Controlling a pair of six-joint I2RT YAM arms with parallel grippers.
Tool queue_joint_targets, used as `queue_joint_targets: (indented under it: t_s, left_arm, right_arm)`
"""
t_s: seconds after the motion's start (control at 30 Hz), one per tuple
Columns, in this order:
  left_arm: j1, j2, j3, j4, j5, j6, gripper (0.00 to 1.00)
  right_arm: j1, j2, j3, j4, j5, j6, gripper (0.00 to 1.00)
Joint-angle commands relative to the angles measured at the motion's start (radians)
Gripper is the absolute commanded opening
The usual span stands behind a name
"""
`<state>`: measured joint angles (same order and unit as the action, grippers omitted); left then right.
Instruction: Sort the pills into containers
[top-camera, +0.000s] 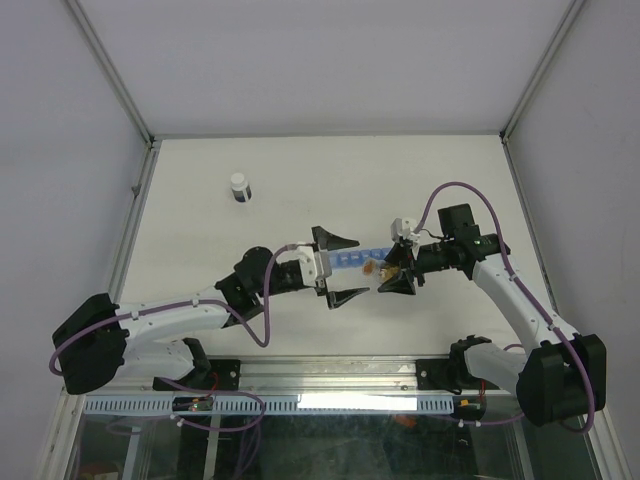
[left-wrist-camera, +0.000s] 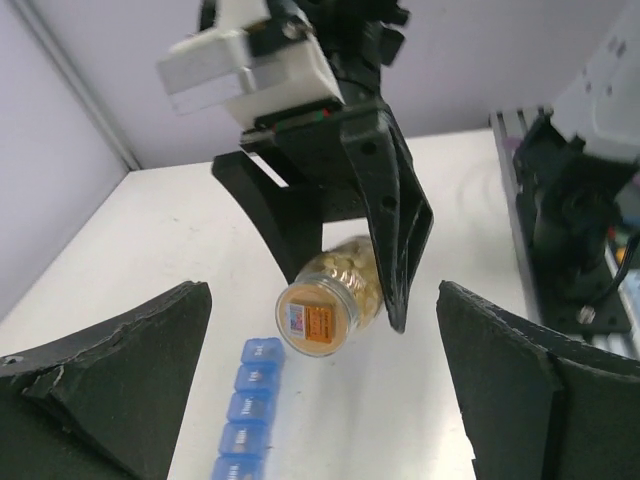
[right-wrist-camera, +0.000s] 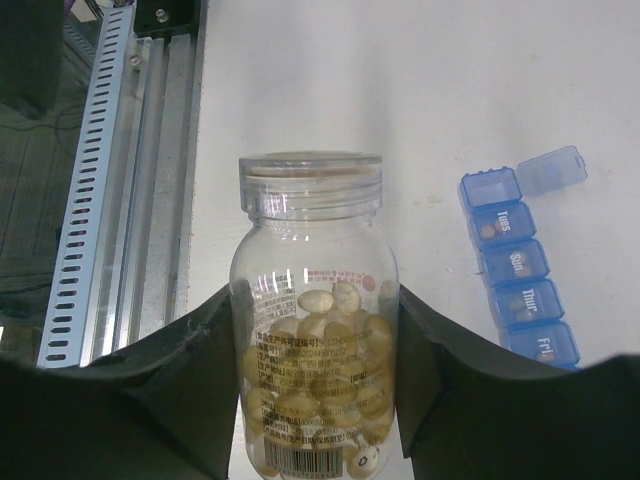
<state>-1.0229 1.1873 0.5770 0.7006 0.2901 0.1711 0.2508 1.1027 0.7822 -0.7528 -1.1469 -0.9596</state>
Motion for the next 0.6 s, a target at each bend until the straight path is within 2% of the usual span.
queue_joint_targets:
  t_s: [0.0,0.23,0.43,0.57]
  left_arm:
    - [0.052,0.055,0.032,-0.045,0.234,0.297,0.99]
    - [0.123,0.153,0.125,-0.104,0.34,0.299,0.97]
    - [0.13,0.192,0.163,-0.109,0.363,0.271,0.82]
    - [0.132,0.199,0.174,-0.11,0.37,0.264,0.76]
  right_arm:
    - [0.004,-0.014,0.046,0.03,-0.047,-0.004,0.0]
    - [0.004,-0.011,0.046,0.029,-0.047,-0.005,0.0]
    - [0.004,-0.01,0.046,0.03,-0.047,-0.005,0.0]
    - [0.004,-0.01,0.045,0.029,-0.047,-0.005,0.0]
